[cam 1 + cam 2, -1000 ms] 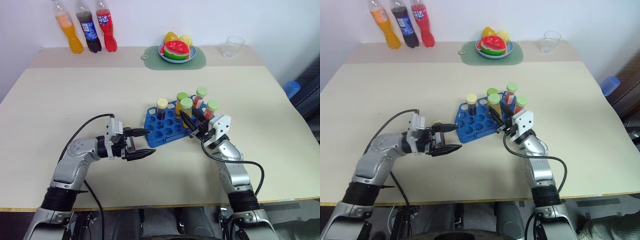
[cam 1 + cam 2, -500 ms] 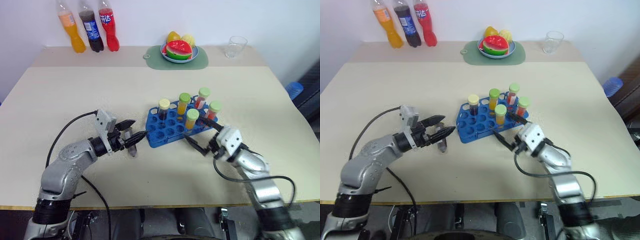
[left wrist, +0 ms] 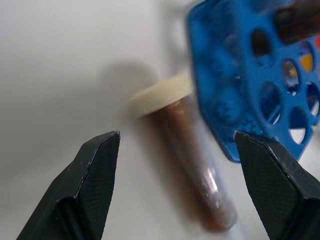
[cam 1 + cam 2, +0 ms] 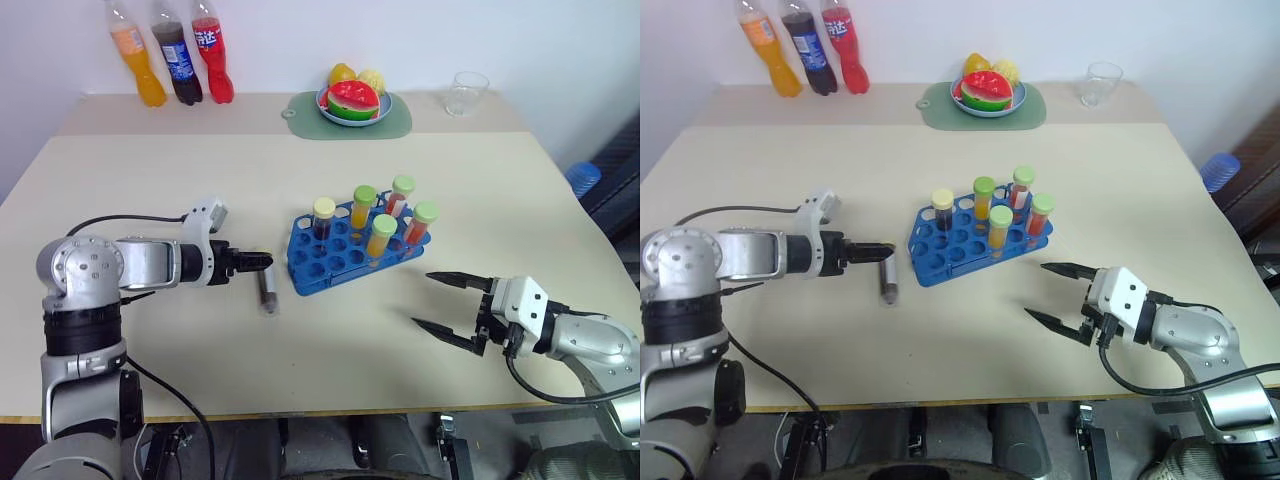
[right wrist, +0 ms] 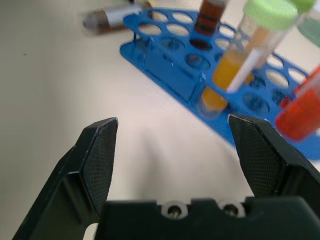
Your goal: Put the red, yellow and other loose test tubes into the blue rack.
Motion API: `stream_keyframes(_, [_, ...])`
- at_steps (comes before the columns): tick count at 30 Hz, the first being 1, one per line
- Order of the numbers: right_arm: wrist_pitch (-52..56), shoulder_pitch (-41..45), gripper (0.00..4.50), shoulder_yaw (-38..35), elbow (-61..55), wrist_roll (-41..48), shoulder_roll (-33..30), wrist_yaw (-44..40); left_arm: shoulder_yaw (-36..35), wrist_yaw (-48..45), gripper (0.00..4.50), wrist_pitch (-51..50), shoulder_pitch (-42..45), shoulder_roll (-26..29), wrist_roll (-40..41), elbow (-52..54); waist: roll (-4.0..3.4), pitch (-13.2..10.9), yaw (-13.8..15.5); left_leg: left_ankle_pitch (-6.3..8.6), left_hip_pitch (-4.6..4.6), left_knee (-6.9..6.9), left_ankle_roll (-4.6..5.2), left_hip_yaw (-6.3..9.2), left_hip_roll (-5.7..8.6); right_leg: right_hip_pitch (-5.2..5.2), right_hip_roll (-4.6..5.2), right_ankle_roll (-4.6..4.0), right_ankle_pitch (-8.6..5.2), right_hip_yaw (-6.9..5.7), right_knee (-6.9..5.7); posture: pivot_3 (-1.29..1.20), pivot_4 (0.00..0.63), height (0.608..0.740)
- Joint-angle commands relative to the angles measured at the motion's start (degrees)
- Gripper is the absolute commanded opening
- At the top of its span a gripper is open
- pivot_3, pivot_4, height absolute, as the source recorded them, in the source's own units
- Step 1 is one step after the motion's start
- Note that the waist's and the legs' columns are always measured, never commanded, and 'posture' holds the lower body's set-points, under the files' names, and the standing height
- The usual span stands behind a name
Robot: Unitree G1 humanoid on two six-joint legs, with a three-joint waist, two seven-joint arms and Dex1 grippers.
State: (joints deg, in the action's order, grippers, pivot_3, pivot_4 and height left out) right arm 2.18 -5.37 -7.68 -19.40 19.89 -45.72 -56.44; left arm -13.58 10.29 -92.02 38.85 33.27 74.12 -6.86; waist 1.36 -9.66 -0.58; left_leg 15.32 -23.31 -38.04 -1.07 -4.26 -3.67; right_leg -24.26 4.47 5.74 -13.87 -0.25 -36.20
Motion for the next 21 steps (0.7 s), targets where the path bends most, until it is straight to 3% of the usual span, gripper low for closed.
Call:
stream_keyframes(1, [-0.60, 1.15, 3.89, -0.11, 0.34, 0.23, 0.16, -0.40, 0.83, 17.75, 3.76, 0.67, 2.76, 0.43, 16.62, -7.24, 0.01, 0.00, 0.18, 0.00, -0.01, 0.00, 0.00, -0.01, 0.03, 0.00, 0.05, 0.00, 0.00, 0.00, 0.01, 0.00, 0.150, 0.740])
stream_keyframes(3, [-1.12, 1.45, 3.89, 0.58, 0.80, -0.45, 0.62, -0.34, 7.16, 30.16, 3.76, 8.12, 1.77, 3.12, 33.24, -8.14, 0.04, -0.02, 0.18, 0.00, -0.03, -0.04, 0.00, -0.05, 0.08, 0.02, 0.17, 0.02, 0.01, 0.00, 0.02, 0.00, 0.150, 0.740])
stream_keyframes(5, [-1.68, 1.59, 3.89, 1.26, 1.10, -1.13, 1.19, -0.13, 9.46, 37.53, 3.76, 11.61, 1.55, 2.52, 38.88, -7.68, 0.07, -0.04, 0.23, -0.01, -0.04, -0.06, -0.02, -0.01, 0.06, 0.02, 0.25, 0.02, 0.03, 0.03, 0.01, 0.00, 0.150, 0.740])
stream_keyframes(21, [-2.34, 1.23, 3.89, 2.58, 0.72, -3.22, 3.95, 2.98, 6.80, 52.92, 3.76, 9.31, 10.93, -7.70, 38.88, -17.72, 0.07, -0.04, 1.42, -0.10, -0.05, -0.09, -0.17, -0.05, 0.22, 0.07, 0.20, -0.03, 0.01, 0.01, 0.09, 0.00, 0.150, 0.740])
